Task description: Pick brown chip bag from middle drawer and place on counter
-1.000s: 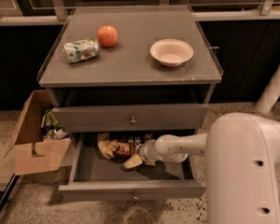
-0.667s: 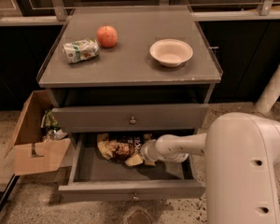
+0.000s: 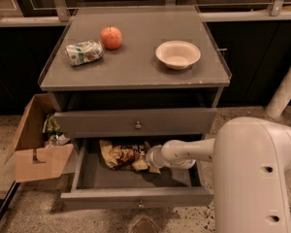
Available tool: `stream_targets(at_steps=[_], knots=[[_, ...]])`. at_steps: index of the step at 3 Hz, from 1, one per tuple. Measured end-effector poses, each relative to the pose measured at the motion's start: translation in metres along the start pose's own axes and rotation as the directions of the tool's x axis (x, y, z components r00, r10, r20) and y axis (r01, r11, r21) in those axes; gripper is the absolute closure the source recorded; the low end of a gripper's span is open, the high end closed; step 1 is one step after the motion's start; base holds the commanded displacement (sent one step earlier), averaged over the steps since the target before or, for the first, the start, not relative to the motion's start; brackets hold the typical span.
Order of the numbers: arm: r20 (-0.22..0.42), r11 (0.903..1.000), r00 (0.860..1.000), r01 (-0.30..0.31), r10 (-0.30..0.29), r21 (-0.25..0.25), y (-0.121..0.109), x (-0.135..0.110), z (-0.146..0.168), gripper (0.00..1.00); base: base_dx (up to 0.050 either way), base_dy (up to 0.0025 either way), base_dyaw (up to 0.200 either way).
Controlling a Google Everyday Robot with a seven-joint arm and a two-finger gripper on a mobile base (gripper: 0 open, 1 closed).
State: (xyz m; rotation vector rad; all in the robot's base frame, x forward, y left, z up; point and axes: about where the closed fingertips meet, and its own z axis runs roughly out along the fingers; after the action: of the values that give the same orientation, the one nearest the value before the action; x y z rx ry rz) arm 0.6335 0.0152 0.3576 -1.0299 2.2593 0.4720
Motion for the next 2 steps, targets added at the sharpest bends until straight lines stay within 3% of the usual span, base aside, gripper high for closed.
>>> stream_targets(at_steps=[1,2], knots=[[0.004,1.0,1.0,0.002,-0.002,-0.004,0.0013,-0.0003,0.0003,0.85,0.0,0.0,0.0],[0.004,1.0,1.0,0.002,-0.002,-0.004,0.0015,-0.0025,-0.0023,1.0,0.0,0.0,0.0]])
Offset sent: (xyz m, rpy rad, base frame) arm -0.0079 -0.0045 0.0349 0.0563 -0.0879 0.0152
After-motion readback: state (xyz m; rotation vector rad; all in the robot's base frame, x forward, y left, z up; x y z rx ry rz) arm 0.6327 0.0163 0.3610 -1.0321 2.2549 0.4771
